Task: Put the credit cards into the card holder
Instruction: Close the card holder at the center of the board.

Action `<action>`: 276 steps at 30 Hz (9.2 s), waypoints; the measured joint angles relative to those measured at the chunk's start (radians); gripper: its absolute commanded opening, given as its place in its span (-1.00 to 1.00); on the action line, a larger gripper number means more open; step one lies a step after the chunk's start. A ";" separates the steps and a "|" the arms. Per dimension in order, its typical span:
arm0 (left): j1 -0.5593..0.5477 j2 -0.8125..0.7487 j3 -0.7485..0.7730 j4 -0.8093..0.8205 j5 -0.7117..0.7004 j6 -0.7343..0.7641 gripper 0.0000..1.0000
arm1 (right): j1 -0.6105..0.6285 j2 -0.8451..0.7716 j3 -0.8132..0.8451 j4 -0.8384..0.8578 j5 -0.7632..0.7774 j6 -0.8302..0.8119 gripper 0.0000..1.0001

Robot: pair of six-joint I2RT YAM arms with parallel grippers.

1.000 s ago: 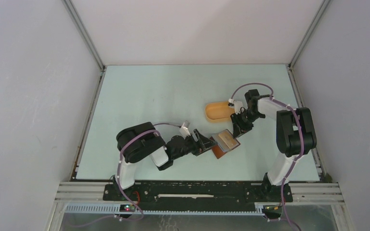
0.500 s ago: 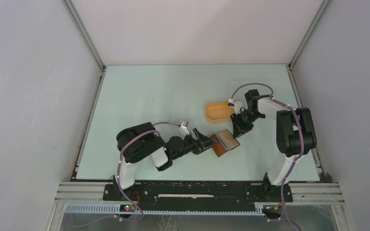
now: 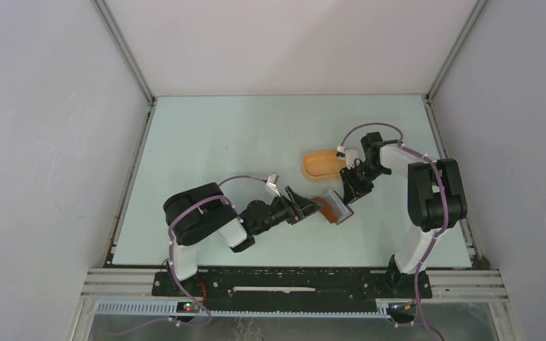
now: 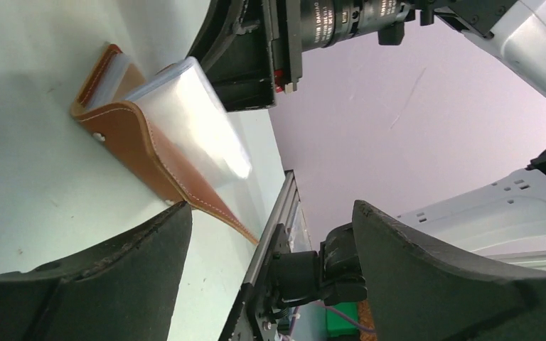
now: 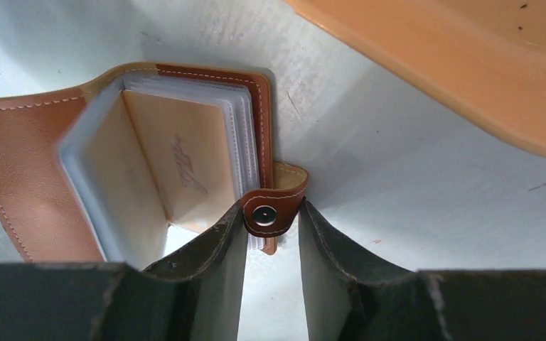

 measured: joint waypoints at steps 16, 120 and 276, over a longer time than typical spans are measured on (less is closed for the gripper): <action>-0.003 0.057 0.032 0.006 -0.006 -0.007 0.75 | 0.006 0.000 0.000 -0.013 -0.027 0.001 -0.18; 0.004 -0.027 0.602 -1.120 -0.060 0.364 0.15 | 0.055 -0.096 0.005 0.030 0.064 0.010 -0.55; 0.005 0.010 0.442 -0.884 0.048 0.546 -0.67 | 0.096 0.027 0.018 -0.028 -0.164 0.125 -1.00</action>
